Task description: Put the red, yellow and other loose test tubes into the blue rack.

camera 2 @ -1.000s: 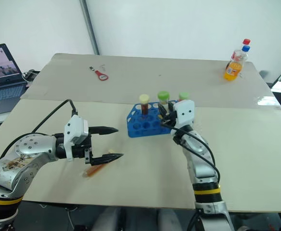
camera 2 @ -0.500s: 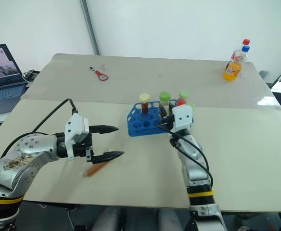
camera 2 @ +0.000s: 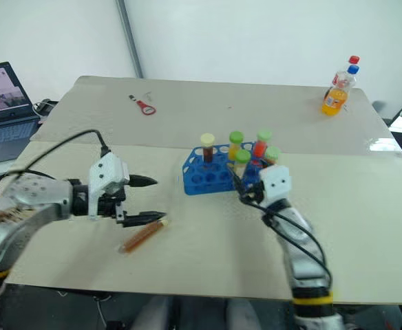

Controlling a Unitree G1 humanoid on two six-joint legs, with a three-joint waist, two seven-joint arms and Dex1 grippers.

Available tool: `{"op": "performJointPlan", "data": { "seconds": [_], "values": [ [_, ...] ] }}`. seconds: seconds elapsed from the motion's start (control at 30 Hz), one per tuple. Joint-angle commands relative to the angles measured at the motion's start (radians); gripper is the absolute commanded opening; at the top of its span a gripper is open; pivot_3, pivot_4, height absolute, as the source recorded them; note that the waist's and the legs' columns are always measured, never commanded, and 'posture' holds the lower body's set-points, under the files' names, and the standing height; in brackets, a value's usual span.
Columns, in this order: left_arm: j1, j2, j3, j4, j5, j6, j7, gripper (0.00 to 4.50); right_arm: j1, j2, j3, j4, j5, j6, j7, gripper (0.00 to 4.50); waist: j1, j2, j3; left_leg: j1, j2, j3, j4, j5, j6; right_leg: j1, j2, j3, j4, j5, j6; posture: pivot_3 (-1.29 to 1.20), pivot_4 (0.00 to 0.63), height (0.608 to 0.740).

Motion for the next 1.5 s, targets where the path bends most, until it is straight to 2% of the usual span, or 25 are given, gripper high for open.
{"op": "performJointPlan", "data": {
  "seconds": [0.03, 0.17, 0.3, 0.4, 0.6, 0.77, 0.97, 1.17, 1.37, 1.47, 1.5],
  "values": [
    [-0.011, 0.044, -0.024, -0.028, -0.031, 0.084, -0.030, 4.50, 0.020, -0.115, -0.054, -0.181, 0.163, 0.134, 0.154, 4.48, -0.004, 0.000, 0.000, 0.001, 0.000, 0.000, 0.000, 0.000, 0.000, 0.000, 0.001, 0.000, 0.000, 0.000, 0.000, 0.00, 0.150, 0.719],
    [-0.016, 0.095, -0.127, -0.030, 0.009, 0.154, -0.041, 4.50, 0.006, -0.276, -0.084, -0.286, 0.319, 0.285, 0.297, 4.48, -0.009, -0.001, 0.001, 0.003, 0.002, 0.000, 0.000, 0.000, 0.000, 0.002, 0.002, 0.000, 0.001, -0.001, -0.002, 0.00, 0.150, 0.719],
    [-0.044, 0.117, -0.256, 0.027, 0.101, 0.128, -0.064, 4.50, -0.025, -0.372, -0.058, -0.329, 0.377, 0.348, 0.380, 4.48, -0.006, -0.002, 0.001, 0.004, 0.002, 0.000, 0.000, 0.000, 0.000, 0.003, 0.002, 0.000, -0.001, -0.002, -0.002, 0.00, 0.150, 0.719],
    [-0.116, 0.098, -0.346, 0.066, 0.157, 0.126, -0.090, 4.50, -0.038, -0.397, -0.041, -0.348, 0.405, 0.382, 0.409, 4.48, 0.005, -0.003, 0.002, 0.003, 0.002, 0.000, 0.000, 0.000, 0.000, 0.003, 0.002, 0.000, -0.001, -0.002, -0.002, 0.00, 0.150, 0.719],
    [-0.353, -0.016, -0.516, 0.159, 0.223, 0.249, -0.112, 4.50, 0.001, -0.471, 0.007, -0.404, 0.380, 0.420, 0.445, 4.48, 0.025, -0.005, 0.003, -0.001, 0.000, -0.001, 0.002, 0.000, 0.000, 0.003, 0.002, 0.000, -0.003, -0.002, -0.001, 0.00, 0.150, 0.719],
    [-0.510, -0.089, -0.586, 0.235, 0.207, 0.396, -0.132, 4.50, 0.049, -0.504, -0.008, -0.421, 0.359, 0.447, 0.418, 4.48, 0.020, -0.005, 0.003, -0.002, 0.000, -0.002, 0.002, 0.000, 0.001, 0.002, 0.002, 0.000, -0.002, -0.002, -0.001, 0.00, 0.150, 0.719],
    [-0.579, -0.062, -0.653, 0.227, 0.192, 0.459, -0.178, 4.50, 0.081, -0.503, -0.055, -0.473, 0.396, 0.492, 0.378, 4.48, 0.006, -0.005, 0.003, -0.002, 0.000, -0.003, 0.001, 0.000, 0.001, 0.002, 0.002, 0.000, -0.001, -0.002, -0.001, 0.00, 0.150, 0.719],
    [-0.576, -0.069, -0.667, 0.212, 0.190, 0.488, -0.162, 4.50, 0.083, -0.523, -0.079, -0.504, 0.388, 0.536, 0.349, 4.48, 0.008, -0.005, 0.003, -0.002, 0.000, -0.003, 0.002, 0.000, 0.001, 0.002, 0.002, 0.000, -0.001, -0.002, -0.001, 0.00, 0.150, 0.719],
    [-0.525, -0.076, -0.652, 0.187, 0.182, 0.498, -0.120, 4.50, 0.066, -0.528, -0.130, -0.537, 0.505, 0.558, 0.397, 4.48, 0.008, -0.005, 0.003, -0.002, 0.000, -0.003, 0.002, 0.000, 0.001, 0.002, 0.002, 0.000, -0.001, -0.002, -0.001, 0.00, 0.150, 0.719],
    [-0.503, -0.080, -0.646, 0.183, 0.181, 0.493, -0.102, 3.65, 0.046, -0.532, -0.136, -0.538, 0.540, 0.575, 0.393, 4.50, 0.007, -0.005, 0.003, -0.002, 0.000, -0.004, 0.002, 0.000, 0.001, 0.002, 0.002, 0.000, -0.001, -0.002, -0.001, 0.00, 0.150, 0.719],
    [-0.497, -0.081, -0.645, 0.181, 0.180, 0.492, -0.097, 3.19, 0.044, -0.535, -0.136, -0.539, 0.545, 0.576, 0.392, 4.50, 0.007, -0.005, 0.003, -0.002, 0.000, -0.004, 0.002, 0.000, 0.001, 0.002, 0.002, 0.000, -0.001, -0.002, -0.001, 0.00, 0.150, 0.719]
  ]
}}
